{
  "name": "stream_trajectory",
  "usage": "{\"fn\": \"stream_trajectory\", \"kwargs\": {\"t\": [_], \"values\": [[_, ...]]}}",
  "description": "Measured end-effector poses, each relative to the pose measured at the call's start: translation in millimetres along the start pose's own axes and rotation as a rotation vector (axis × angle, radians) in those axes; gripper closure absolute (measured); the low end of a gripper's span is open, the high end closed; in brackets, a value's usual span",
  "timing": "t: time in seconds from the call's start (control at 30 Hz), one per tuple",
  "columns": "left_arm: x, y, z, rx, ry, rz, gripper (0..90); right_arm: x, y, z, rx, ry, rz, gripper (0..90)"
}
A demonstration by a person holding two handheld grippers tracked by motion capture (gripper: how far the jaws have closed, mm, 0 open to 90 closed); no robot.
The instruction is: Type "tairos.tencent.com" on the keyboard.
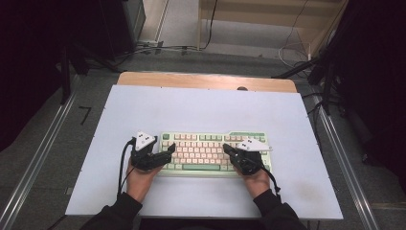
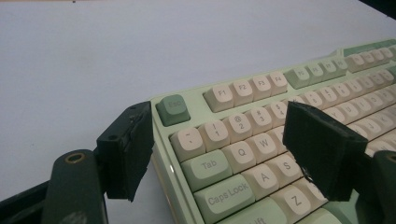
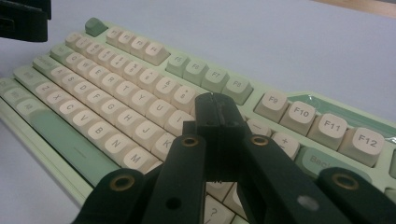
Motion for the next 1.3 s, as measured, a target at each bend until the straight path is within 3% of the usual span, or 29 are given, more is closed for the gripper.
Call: {"fn": "stream_trajectory", "kwargs": {"t": [0.83,1.3], "values": [[2.1,1.6,-1.4,-0.002,0.001,-0.009,26.4,-3.0,10.3,6.9,0.008,0.005,0.002,87.4],[3.2,2.6,-2.7,-0.01,0.006,-0.014,27.0,-4.3,20.6,-0.2,-0.062,0.0,-0.004,87.4]]}}
Point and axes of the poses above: each handheld gripper's, and its own axes: y roughly forward along the jaws, z roughly out of its top, x roughly to its right, the point moved 6 cm from there along y, roughly forward along the jaws, and after that the axes turned 9 degrees about x, right-handed, at the moved point
